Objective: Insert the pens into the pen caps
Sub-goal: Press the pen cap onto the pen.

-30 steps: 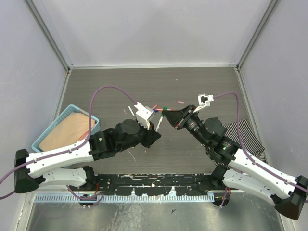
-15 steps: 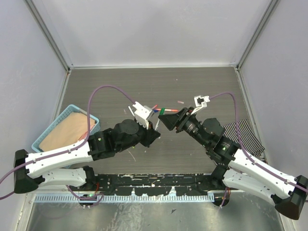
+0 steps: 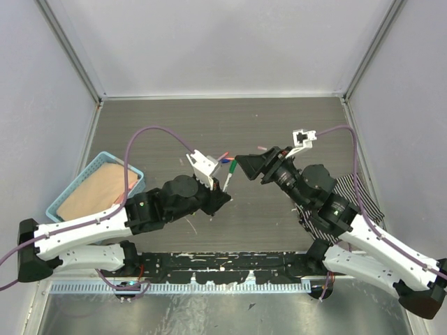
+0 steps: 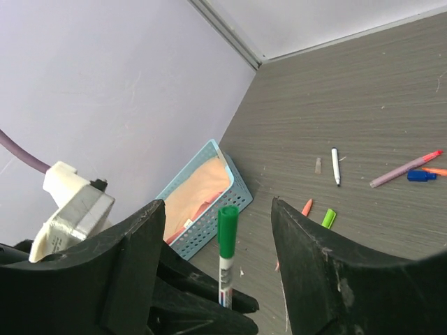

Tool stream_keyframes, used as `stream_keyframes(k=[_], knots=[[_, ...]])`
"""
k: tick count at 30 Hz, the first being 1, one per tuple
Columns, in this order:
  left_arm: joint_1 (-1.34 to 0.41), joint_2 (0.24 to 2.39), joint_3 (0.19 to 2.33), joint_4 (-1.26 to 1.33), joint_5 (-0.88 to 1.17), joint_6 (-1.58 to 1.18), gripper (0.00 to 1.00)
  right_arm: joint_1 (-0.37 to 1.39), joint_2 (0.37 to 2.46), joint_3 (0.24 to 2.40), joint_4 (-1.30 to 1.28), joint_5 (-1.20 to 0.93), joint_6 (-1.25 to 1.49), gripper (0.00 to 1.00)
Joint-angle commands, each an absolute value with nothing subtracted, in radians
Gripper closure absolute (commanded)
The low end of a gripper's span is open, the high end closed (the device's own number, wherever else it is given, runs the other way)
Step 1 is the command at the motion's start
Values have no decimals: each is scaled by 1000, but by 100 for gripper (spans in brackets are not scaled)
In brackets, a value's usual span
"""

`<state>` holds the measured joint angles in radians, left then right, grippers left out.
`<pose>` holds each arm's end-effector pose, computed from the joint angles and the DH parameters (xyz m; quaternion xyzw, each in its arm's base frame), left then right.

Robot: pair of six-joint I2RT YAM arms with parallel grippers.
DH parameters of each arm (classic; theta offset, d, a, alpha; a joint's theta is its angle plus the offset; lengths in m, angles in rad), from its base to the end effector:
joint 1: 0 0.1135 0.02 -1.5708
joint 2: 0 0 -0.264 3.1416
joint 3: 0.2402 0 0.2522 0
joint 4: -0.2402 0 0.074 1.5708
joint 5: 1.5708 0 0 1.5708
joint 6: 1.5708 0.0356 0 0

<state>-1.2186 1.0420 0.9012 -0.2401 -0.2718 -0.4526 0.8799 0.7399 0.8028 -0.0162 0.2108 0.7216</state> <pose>0.0912 -0.2204 0.3262 0.2362 0.7895 -0.3366 0.4557 0.1169 0.1297 0.3718 0.0216 0.6904 0.4659 0.5530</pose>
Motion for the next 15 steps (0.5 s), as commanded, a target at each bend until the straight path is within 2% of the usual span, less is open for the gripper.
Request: stream_keyframes(k=[1, 6, 15], knots=[[-1222, 1014, 887, -192, -234, -432, 100, 882, 777, 878, -3, 226, 709, 33], [-1221, 999, 878, -178, -210, -421, 100, 882, 830, 910, -14, 194, 714, 38], [-1221, 999, 872, -180, -209, -417, 100, 882, 874, 916, 3, 128, 730, 54]])
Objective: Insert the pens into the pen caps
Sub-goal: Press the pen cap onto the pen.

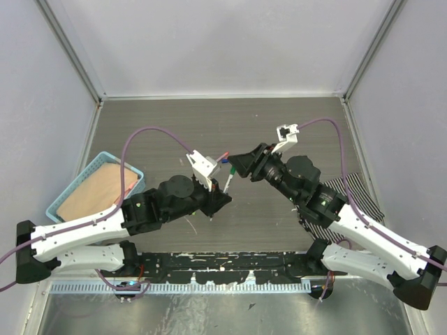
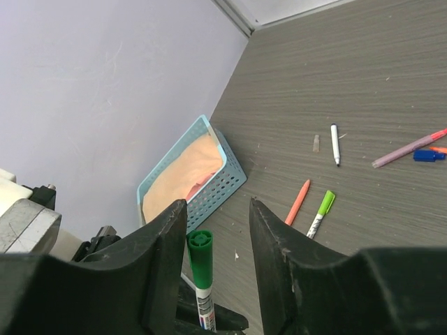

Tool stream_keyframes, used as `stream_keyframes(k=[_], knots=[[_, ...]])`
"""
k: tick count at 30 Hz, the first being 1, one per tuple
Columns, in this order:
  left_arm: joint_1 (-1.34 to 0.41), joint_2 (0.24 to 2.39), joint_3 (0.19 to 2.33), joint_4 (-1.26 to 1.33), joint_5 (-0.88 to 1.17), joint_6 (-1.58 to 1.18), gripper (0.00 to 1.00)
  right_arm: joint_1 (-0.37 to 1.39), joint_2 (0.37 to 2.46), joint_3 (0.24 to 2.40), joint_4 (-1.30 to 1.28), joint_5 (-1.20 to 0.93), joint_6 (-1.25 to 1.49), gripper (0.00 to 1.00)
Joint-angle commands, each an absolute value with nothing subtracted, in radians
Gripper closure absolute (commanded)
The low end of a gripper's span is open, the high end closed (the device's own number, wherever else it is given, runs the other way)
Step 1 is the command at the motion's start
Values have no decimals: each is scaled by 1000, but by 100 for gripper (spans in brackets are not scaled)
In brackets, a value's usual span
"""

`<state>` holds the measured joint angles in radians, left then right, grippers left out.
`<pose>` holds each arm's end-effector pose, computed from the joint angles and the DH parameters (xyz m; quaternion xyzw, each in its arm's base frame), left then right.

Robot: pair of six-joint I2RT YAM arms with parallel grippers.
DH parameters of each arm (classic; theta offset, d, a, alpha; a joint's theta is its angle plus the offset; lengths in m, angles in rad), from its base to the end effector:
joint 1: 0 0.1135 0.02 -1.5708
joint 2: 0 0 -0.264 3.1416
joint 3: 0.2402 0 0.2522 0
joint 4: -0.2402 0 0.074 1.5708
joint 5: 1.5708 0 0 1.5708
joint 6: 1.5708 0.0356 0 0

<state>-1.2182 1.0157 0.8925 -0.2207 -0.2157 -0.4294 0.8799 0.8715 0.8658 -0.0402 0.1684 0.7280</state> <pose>0.0879 -0.2167 0.3306 0.2552 0.7743 -0.3602 0.4535 0.1348 0.1537 0.3691 0.0033 0.7229 0.4534 0.5213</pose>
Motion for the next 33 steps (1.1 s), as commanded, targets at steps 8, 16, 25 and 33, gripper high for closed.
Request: stream_keyframes(k=[8, 16, 25, 33], knots=[[-1222, 996, 875, -184, -219, -417, 100, 882, 867, 894, 18, 106, 735, 72], [-1221, 986, 908, -199, -238, -414, 100, 881, 876, 877, 18, 64, 712, 99], [-1221, 969, 968, -192, -291, -374, 100, 904, 883, 822, 24, 39, 727, 99], [-1221, 984, 1033, -176, -310, -352, 100, 969, 891, 783, 11, 81, 732, 99]])
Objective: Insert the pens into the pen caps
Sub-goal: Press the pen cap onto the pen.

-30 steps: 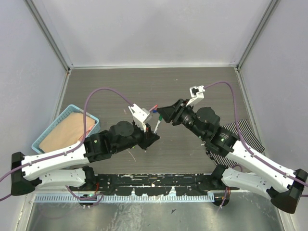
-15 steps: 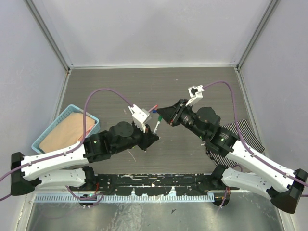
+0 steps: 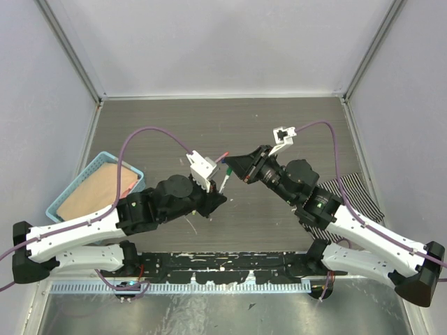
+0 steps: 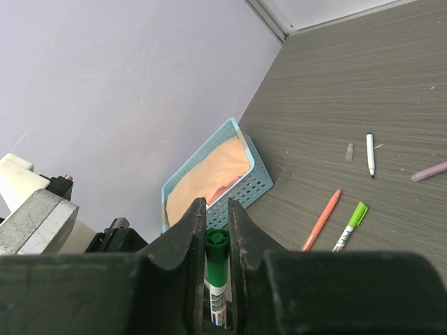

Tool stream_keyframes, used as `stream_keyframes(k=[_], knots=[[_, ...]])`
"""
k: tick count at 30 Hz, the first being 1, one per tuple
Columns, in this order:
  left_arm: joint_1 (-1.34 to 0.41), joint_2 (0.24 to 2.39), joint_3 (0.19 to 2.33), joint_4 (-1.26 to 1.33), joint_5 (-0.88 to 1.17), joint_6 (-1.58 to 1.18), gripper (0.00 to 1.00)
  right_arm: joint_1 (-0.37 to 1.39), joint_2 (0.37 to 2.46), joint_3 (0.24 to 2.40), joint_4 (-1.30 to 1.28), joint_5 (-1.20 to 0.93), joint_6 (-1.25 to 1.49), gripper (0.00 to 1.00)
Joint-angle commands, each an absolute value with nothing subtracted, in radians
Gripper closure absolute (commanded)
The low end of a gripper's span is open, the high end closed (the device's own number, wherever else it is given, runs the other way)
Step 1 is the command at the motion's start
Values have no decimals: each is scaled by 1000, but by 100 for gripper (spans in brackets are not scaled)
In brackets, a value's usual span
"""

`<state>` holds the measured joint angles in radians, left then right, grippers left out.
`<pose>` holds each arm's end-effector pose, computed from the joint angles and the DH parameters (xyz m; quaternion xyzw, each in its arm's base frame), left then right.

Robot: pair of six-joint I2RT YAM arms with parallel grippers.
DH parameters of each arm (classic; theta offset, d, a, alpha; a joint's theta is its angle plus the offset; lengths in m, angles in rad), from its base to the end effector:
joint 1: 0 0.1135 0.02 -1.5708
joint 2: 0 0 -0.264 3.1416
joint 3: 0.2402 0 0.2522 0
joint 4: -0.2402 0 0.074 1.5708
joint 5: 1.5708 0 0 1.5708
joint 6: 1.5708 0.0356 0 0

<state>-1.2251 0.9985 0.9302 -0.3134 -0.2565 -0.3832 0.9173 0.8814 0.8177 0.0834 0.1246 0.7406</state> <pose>0.0851 -0.2097 0.3382 0.2703 0.7791 -0.3266 0.4617 0.1310 0.1638 0.3636 -0.0174 0.6999 0.4959 0.5136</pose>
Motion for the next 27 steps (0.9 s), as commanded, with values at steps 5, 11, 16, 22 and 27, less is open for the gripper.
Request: stream_keyframes(k=[5, 11, 16, 22, 27], knots=[[-1221, 1000, 1066, -168, -296, -338, 100, 1000, 882, 766, -15, 109, 735, 99], [-1221, 1019, 1103, -170, -272, -324, 100, 1020, 859, 735, -78, 124, 734, 99], [-1221, 1024, 1113, -165, -272, -318, 100, 1032, 825, 709, -116, 128, 740, 99], [-1221, 1042, 1123, -152, -256, -316, 100, 1050, 817, 675, -109, 104, 747, 99], [-1221, 1057, 1130, -149, -242, -319, 100, 1076, 829, 669, -115, 102, 727, 99]])
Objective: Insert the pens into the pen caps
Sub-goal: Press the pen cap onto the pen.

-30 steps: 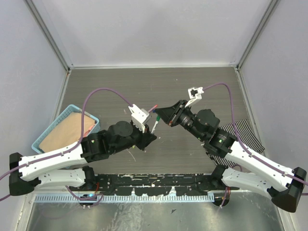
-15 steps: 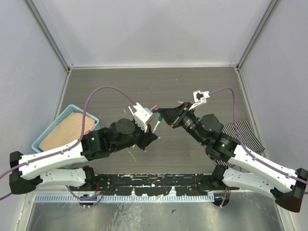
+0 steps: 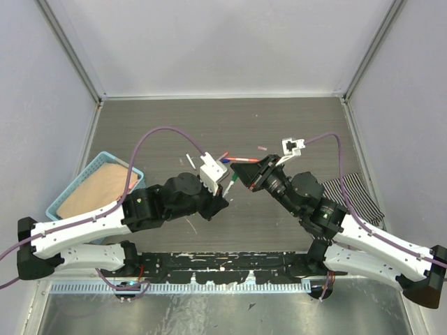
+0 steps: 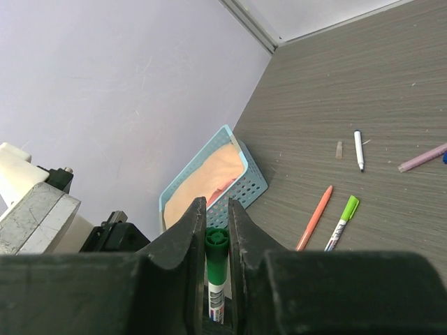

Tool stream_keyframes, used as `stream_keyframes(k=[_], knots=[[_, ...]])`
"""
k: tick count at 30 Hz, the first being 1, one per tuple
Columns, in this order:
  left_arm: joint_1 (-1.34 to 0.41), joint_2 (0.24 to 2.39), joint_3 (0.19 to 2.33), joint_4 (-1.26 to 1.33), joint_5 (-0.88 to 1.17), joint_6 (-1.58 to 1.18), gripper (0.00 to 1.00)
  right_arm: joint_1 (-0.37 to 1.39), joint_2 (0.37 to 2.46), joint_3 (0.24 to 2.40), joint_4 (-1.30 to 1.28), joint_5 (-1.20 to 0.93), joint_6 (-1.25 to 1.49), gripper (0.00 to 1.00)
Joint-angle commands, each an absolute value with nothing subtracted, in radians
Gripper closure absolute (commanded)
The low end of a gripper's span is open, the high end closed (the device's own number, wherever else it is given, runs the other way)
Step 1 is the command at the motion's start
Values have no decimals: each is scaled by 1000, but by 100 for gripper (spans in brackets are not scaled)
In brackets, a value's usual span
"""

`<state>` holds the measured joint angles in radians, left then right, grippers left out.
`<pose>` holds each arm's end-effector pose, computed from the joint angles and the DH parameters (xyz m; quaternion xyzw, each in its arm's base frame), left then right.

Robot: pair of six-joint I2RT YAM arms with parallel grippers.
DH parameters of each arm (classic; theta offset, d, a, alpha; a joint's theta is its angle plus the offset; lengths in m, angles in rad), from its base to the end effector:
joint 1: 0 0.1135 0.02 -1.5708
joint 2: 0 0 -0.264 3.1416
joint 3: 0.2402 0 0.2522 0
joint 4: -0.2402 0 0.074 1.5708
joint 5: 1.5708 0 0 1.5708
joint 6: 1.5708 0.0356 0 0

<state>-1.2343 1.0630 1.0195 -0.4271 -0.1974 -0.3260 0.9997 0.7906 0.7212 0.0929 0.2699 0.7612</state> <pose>0.0845 -0.2205 0.3441 0.3259 0.7849 -0.3062 0.4289 0.1113 0.1556 0.3466 0.0132 0.6989 0.4867 0.5239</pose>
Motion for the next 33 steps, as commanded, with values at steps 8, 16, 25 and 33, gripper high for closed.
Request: stream_keyframes(k=[8, 16, 25, 33], knots=[[-1221, 1045, 1129, -143, -261, -314, 100, 1134, 832, 640, -159, 150, 725, 99], [-1221, 1043, 1131, -135, -265, -311, 100, 1230, 840, 597, -182, 260, 743, 99], [-1221, 1045, 1124, -76, -271, -297, 100, 1289, 875, 542, -92, 267, 781, 99], [-1221, 1061, 1164, -56, -277, -258, 100, 1319, 912, 516, -24, 278, 806, 99]])
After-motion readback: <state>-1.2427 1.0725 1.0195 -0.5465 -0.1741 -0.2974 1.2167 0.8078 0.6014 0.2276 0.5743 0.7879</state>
